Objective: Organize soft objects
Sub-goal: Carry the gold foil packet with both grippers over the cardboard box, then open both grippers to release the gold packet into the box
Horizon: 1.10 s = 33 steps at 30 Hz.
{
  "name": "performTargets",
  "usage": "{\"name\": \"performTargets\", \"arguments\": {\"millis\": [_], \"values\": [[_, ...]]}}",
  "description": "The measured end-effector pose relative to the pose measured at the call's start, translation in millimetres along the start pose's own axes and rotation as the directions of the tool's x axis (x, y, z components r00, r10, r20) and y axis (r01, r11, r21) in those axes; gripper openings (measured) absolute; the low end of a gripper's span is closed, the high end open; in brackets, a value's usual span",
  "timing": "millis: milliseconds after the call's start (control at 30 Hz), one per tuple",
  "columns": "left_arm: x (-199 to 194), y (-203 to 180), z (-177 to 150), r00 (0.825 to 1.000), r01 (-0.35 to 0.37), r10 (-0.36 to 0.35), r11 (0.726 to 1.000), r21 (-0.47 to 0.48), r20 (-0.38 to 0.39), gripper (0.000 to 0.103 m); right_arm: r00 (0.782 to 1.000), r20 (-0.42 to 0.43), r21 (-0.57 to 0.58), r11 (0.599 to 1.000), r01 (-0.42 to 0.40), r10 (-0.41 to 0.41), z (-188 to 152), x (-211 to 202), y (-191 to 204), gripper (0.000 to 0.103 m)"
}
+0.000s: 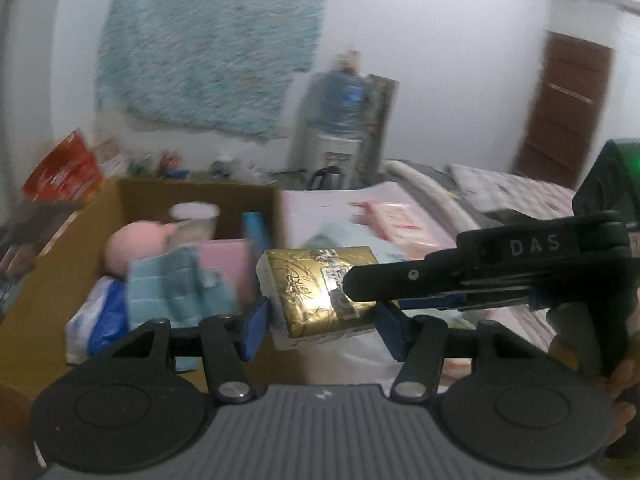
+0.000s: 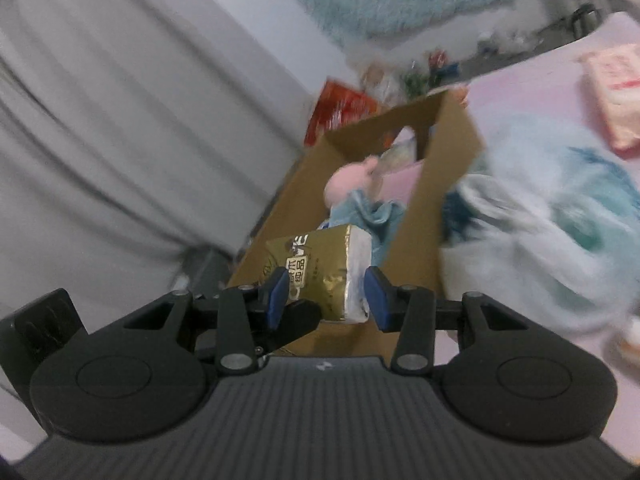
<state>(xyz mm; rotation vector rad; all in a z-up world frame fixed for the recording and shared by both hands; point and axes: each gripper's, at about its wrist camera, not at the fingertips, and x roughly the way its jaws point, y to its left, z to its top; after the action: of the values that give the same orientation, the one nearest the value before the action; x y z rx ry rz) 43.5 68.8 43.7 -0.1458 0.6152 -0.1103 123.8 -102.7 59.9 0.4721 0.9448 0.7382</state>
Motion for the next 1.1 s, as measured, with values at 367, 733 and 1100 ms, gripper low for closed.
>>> {"name": "performTargets", "arguments": {"millis": [367,733,1100], "values": [[65,85,8,0.988,-0.04,0.009,0.978,-0.205,-0.152,0.058,0.944,-0.276,-0.178,0.975,0.136,-0.182,67,123,31,0.043],[105,104,-10,0.947,0.005,-0.1,0.955,-0.296,-0.306,0.06,0.897,-0.328,-0.31,0.93,0.195,-0.297,92,180,29,0.044],[87,106,-10,0.96,0.015,-0.092,0.961,-0.278,-0.266,0.061,0.944,-0.222,-0.271,0.945,0.181,-0.245,100,142,26,0.046]]}}
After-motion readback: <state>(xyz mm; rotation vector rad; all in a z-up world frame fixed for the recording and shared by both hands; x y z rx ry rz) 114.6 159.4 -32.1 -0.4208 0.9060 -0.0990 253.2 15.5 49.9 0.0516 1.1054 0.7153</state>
